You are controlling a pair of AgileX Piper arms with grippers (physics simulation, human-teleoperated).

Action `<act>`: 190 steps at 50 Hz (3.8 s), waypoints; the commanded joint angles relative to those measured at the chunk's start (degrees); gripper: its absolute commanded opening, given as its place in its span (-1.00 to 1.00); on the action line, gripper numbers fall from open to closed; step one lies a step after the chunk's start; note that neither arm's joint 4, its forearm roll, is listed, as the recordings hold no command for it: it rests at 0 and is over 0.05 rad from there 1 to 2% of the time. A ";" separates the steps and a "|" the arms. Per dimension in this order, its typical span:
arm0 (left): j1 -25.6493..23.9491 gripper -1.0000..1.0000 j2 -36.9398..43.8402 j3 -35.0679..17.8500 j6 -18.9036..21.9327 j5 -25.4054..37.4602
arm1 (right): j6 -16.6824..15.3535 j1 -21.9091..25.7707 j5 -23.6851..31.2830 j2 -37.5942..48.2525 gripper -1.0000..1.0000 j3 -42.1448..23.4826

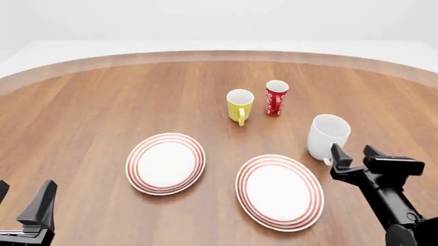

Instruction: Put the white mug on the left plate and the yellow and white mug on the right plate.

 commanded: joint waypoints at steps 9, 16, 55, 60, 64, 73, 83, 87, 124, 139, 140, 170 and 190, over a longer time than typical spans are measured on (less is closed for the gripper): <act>0.00 1.00 0.00 0.00 0.00 0.00 | 0.00 -0.16 -0.68 6.73 1.00 -3.83; 0.00 1.00 0.00 0.00 0.00 0.00 | -0.02 -0.07 -0.71 9.37 1.00 -5.23; 0.00 1.00 0.00 0.00 0.00 0.00 | 2.15 -0.05 -0.39 19.60 1.00 -9.84; 0.00 1.00 0.00 0.00 0.00 0.00 | 2.38 0.03 0.71 19.82 1.00 -10.68; 0.00 1.00 0.00 0.00 0.00 0.00 | 2.72 -0.13 1.39 19.98 1.00 -11.22; 0.00 1.00 0.00 0.00 0.00 0.00 | 2.67 0.27 2.13 20.69 1.00 -12.21; 0.00 1.00 0.00 0.00 0.00 0.00 | 2.56 0.50 2.31 21.01 -1.00 -12.31; 0.00 1.00 0.00 0.00 0.00 0.00 | 2.26 0.43 2.27 20.40 -1.00 -11.94; 0.00 1.00 0.00 0.00 0.00 0.00 | -0.10 2.01 14.64 -2.87 -1.00 -7.56; 0.00 1.00 0.00 0.00 0.00 0.00 | -1.42 3.81 23.11 -13.33 -1.00 -8.05; 0.00 1.00 0.00 0.00 0.00 0.00 | -1.46 3.89 23.41 -13.66 -1.00 -8.12; 0.00 1.00 0.00 0.00 0.00 0.00 | -2.95 10.25 34.29 -23.75 -1.00 -12.25; 0.00 1.00 0.00 0.00 0.00 0.00 | -3.45 16.40 36.88 -22.90 -1.00 -16.42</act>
